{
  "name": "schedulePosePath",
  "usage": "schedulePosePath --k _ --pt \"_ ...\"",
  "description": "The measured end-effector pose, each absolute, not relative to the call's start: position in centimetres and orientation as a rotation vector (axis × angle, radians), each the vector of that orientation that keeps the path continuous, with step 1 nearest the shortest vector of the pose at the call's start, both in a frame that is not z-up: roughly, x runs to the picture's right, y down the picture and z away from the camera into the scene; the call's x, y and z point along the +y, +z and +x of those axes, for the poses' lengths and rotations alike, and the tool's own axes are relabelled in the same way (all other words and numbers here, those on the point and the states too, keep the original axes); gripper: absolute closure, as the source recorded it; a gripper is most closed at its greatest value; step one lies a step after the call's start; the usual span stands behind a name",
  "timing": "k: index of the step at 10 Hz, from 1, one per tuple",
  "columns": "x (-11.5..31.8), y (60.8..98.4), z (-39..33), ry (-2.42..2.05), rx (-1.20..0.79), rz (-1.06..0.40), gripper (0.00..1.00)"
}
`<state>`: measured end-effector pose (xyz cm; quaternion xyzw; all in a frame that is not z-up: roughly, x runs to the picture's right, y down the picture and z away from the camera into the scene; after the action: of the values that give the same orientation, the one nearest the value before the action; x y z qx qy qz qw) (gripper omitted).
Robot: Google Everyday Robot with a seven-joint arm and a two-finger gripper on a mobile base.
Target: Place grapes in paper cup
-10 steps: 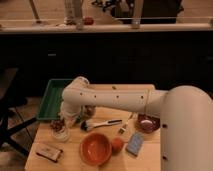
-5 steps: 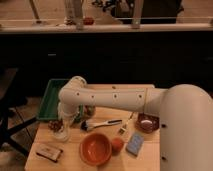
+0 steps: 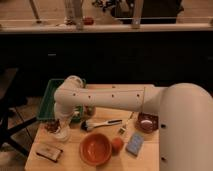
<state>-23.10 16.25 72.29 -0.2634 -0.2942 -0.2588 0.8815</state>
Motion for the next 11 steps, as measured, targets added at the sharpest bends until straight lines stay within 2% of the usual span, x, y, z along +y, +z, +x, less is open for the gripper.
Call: schedulePosePath --k 11 --pt "16.76 71.67 -23.96 -0.510 -0.719 -0.617 1.00"
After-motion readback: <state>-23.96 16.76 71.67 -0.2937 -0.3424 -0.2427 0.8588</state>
